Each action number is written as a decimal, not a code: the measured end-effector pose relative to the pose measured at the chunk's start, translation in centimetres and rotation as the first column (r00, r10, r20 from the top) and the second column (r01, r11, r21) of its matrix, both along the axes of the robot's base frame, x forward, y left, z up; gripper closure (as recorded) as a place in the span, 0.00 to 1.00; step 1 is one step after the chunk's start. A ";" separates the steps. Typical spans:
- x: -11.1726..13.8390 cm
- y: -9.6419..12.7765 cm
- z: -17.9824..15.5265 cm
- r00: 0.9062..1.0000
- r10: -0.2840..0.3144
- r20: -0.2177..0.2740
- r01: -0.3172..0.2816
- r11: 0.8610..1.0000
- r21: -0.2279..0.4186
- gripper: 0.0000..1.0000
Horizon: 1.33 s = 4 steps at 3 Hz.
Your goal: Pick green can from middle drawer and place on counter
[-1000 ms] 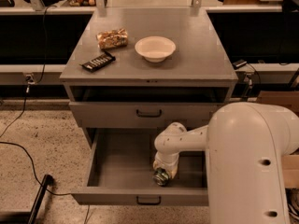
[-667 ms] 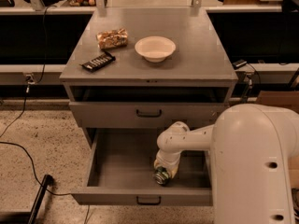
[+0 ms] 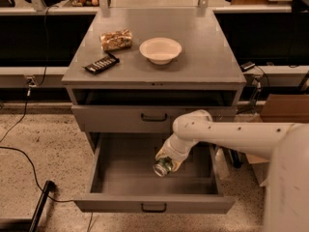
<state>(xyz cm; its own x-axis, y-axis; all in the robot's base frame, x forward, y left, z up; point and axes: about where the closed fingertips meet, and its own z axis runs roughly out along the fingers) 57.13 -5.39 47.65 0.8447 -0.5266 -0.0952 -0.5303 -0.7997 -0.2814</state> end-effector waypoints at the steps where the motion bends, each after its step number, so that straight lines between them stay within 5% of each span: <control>1: -1.7 0.2 7.7 0.992 0.124 0.027 -0.125 0.991 0.040 0.75; 2: -4.8 -1.1 15.7 0.966 0.252 0.058 -0.255 0.966 0.043 0.78; 3: -6.0 -2.3 22.8 0.926 0.362 0.105 -0.363 0.932 -0.013 0.97; 4: -4.6 -4.4 28.9 0.909 0.389 0.148 -0.383 0.921 -0.065 1.00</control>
Offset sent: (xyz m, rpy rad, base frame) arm -0.0856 -0.0343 0.2661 0.0548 -0.1119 0.4422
